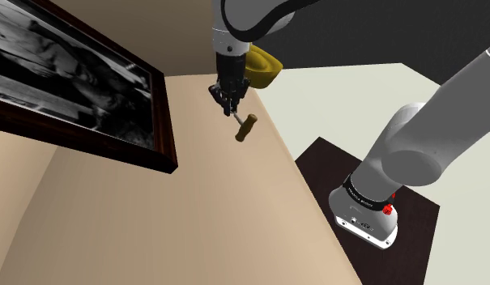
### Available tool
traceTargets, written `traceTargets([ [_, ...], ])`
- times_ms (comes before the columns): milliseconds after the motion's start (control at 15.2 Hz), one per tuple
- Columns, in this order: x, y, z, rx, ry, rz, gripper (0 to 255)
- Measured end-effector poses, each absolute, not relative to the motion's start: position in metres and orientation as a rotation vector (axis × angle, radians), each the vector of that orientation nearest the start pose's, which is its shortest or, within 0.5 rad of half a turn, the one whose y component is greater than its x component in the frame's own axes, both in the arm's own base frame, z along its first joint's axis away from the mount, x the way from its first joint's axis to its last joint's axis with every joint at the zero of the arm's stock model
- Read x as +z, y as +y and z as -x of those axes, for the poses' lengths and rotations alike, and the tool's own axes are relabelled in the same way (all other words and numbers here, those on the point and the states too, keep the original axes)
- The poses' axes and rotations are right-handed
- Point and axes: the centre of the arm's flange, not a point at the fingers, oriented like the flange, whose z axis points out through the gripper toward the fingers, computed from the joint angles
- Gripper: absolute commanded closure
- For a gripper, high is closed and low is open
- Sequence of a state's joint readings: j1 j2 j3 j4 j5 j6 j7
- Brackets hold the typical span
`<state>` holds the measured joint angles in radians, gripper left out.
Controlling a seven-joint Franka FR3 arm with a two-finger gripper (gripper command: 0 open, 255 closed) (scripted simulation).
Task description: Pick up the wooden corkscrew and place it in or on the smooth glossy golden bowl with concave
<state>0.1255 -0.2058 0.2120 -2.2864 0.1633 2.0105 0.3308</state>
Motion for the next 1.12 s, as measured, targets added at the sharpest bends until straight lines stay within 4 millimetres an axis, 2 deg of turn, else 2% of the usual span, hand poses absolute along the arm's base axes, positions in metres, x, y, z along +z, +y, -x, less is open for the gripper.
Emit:
traceTargets([
  [1122,0.518,0.168,-0.442,0.157,0.114,3.063,255],
])
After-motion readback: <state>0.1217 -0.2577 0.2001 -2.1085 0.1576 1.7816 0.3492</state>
